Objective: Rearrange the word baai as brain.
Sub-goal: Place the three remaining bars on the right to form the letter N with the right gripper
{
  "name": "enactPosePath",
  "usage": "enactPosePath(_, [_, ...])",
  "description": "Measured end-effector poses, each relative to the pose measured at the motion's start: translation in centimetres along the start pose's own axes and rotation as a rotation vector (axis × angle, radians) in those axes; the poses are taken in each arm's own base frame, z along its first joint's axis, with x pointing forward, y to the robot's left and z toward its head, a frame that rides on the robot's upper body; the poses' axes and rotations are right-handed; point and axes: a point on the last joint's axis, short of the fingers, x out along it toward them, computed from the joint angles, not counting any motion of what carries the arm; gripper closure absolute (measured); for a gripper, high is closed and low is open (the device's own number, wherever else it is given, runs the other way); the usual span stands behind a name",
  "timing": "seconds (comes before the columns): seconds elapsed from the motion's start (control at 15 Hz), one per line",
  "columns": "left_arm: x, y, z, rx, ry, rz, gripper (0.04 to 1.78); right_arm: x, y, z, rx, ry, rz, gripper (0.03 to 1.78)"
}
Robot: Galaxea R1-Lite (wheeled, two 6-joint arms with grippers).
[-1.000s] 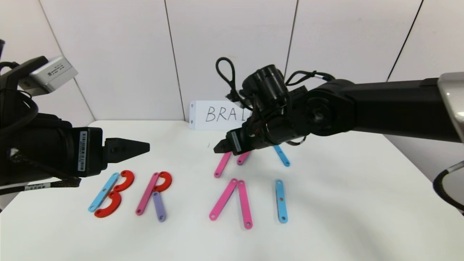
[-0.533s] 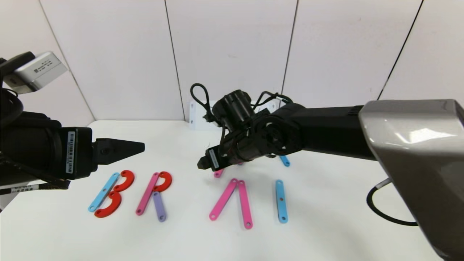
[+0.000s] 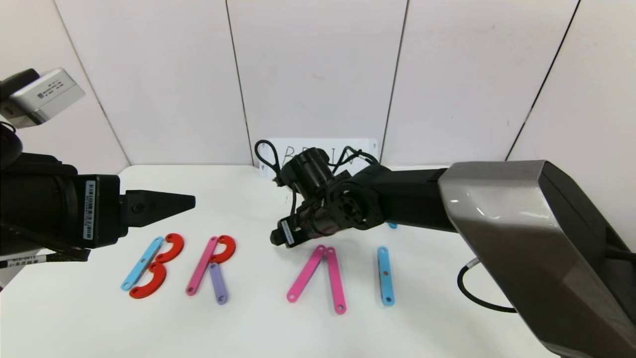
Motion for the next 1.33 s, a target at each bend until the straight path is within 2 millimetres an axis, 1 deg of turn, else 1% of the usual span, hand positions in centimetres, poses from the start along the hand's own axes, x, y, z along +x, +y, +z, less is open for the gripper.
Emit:
enactPosePath(0.27, [0.0, 0.0, -0.1, 0.001, 0.003, 0.001, 0.09, 0.8, -0.4, -0.3, 0.011, 0.015, -0.010, 0.10])
enactPosePath(0.4, [0.0, 0.0, -0.1, 0.001, 0.003, 0.001, 0.09, 0.9, -1.4, -0.2, 0.026, 0.015, -0.023, 0.10])
enactPosePath(0.6, [0.1, 0.0, -0.1, 0.001, 0.004, 0.001, 0.09, 1.1, -3.3, 0.0, 0.074, 0.014, -0.053, 0.10])
enactPosePath(0.87, [0.1, 0.0, -0.1, 0.002, 0.006, -0.001, 0.09, 1.2, -4.7, 0.1, 0.101, 0.012, -0.076, 0.10])
enactPosePath(1.13, [0.0, -0.1, -0.1, 0.004, 0.004, -0.004, 0.09, 1.7, -4.9, 0.0, 0.102, 0.016, -0.085, 0.10])
enactPosePath(1.33, [-0.1, 0.0, -0.1, 0.003, 0.003, -0.004, 0.09, 1.7, -4.3, -0.1, 0.091, 0.016, -0.078, 0.10])
